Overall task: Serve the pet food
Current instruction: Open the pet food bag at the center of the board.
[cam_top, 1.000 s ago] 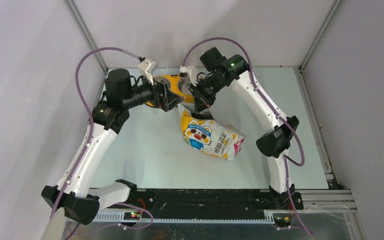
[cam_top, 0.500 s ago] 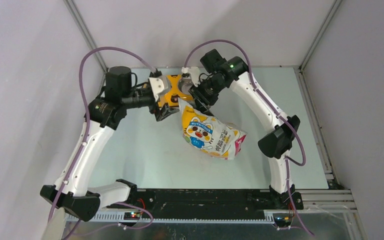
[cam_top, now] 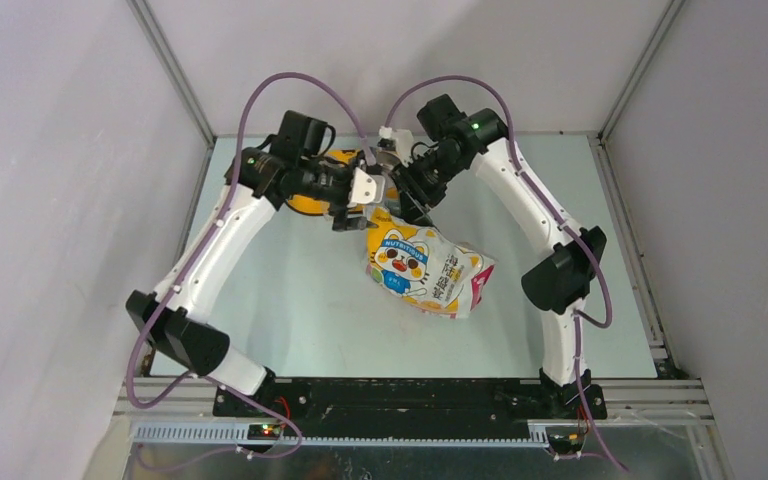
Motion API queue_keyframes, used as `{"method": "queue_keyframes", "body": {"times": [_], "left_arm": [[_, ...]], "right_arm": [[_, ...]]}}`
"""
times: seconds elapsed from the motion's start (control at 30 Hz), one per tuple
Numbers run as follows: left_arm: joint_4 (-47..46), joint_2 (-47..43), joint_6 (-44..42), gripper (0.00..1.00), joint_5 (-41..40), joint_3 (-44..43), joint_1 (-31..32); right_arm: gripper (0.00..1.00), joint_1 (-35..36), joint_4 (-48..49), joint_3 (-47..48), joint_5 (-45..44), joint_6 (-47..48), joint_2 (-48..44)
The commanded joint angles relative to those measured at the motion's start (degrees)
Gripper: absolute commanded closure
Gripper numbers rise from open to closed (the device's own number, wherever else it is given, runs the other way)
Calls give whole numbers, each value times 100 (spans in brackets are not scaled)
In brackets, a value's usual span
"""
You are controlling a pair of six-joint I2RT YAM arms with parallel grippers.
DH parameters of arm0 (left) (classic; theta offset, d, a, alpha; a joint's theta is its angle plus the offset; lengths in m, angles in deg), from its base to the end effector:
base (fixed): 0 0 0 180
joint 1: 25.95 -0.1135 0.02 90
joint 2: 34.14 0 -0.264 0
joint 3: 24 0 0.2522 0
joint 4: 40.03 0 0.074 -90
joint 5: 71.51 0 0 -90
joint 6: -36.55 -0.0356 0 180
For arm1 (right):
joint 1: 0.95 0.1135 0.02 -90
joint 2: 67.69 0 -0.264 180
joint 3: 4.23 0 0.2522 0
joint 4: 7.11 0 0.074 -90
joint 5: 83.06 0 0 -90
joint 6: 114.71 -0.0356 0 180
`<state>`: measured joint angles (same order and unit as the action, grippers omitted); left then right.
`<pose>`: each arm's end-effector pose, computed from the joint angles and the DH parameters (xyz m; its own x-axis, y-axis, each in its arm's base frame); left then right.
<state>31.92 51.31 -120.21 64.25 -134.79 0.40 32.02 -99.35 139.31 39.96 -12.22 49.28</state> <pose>0.2529 -0.1537 0.4128 0.4328 0.5010 -0.7494 0.8946 -0.1359 0.4258 0.3318 0.2384 0.3670 -0.6069 -0.6098 -0.5096 -0.7947 0.4603 0.3957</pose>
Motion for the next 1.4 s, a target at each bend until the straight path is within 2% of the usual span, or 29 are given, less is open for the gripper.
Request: {"method": "queue_keyframes", "body": {"times": [0.0,0.33,0.47,0.63,0.7,0.77,0.83,0.87,0.93,1.07,1.23,1.3,1.37], "left_arm": [[567,283,-621,11,78,-533,269],[1043,529,-972,48,-99,-675,416],[876,422,-896,57,-217,-460,415],[464,458,-469,58,-392,-331,415],[229,516,-296,62,-500,-352,415],[125,583,-100,69,-625,-405,415],[138,666,-28,84,-737,-535,415],[152,708,2,96,-753,-613,415],[248,762,47,99,-776,-726,417],[1147,889,-526,100,-643,-1248,415],[3161,1280,-1280,100,-513,-2562,411],[3340,1345,-1150,100,-542,-2855,410],[3361,1101,-1328,100,-569,-2678,413]], "right_arm": [[59,-12,-45,-59,138,127,-215],[59,-5,-45,-167,218,178,-293],[60,-3,-29,-178,223,172,-338],[60,22,-38,-207,232,181,-353],[60,28,-36,-221,227,176,-363],[60,31,-36,-231,217,188,-366],[60,38,-36,-226,202,192,-356],[60,36,-36,-225,189,192,-358],[60,42,-36,-225,168,188,-351],[60,46,-29,-226,126,201,-346],[61,56,2,-220,-55,193,-304],[61,76,19,-212,-174,180,-288],[61,86,48,-203,-275,158,-281]]}}
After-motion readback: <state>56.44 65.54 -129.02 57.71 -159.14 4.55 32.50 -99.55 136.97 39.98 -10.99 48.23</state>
